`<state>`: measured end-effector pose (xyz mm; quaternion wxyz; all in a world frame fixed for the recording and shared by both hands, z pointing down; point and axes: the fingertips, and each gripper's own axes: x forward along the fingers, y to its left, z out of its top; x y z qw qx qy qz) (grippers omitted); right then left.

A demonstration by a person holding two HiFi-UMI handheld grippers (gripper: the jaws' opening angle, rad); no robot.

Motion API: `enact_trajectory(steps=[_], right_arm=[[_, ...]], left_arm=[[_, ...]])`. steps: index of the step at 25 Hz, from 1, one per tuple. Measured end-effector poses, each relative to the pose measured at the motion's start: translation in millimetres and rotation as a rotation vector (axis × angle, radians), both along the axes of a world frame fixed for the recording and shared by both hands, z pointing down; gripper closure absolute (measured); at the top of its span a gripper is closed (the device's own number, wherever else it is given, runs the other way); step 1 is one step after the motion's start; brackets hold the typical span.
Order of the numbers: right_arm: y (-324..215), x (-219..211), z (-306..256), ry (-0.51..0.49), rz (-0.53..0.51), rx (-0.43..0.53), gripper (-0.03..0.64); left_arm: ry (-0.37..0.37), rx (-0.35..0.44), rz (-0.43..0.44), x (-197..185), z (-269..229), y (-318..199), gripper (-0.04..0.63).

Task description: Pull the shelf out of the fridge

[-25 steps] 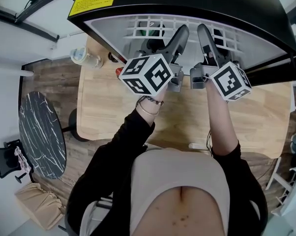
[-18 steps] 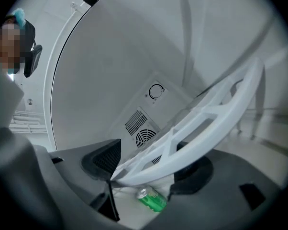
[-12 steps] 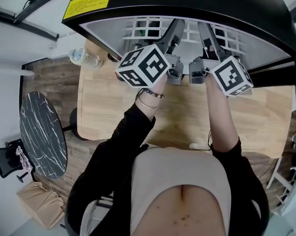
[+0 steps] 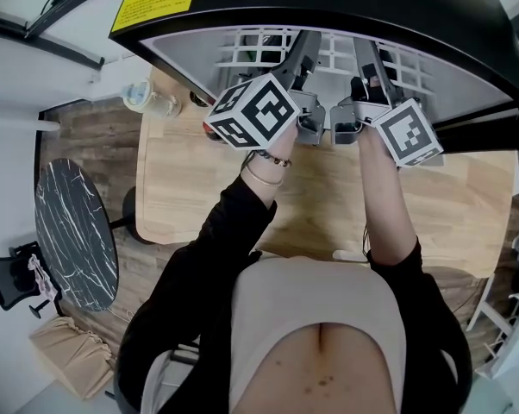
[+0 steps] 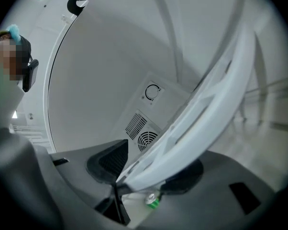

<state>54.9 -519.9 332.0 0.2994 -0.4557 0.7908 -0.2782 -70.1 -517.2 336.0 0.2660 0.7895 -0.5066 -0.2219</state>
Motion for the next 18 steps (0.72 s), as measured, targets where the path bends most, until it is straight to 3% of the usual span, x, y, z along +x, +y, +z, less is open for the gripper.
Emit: enact_trajectory(steps=[18], right_arm=[[1.7,4.3,4.1,-0.076,0.017,-0.03,0.433]], left_arm=[[0.061,-0.021,-0.01,-0.6,3.2,2.6,0.403]])
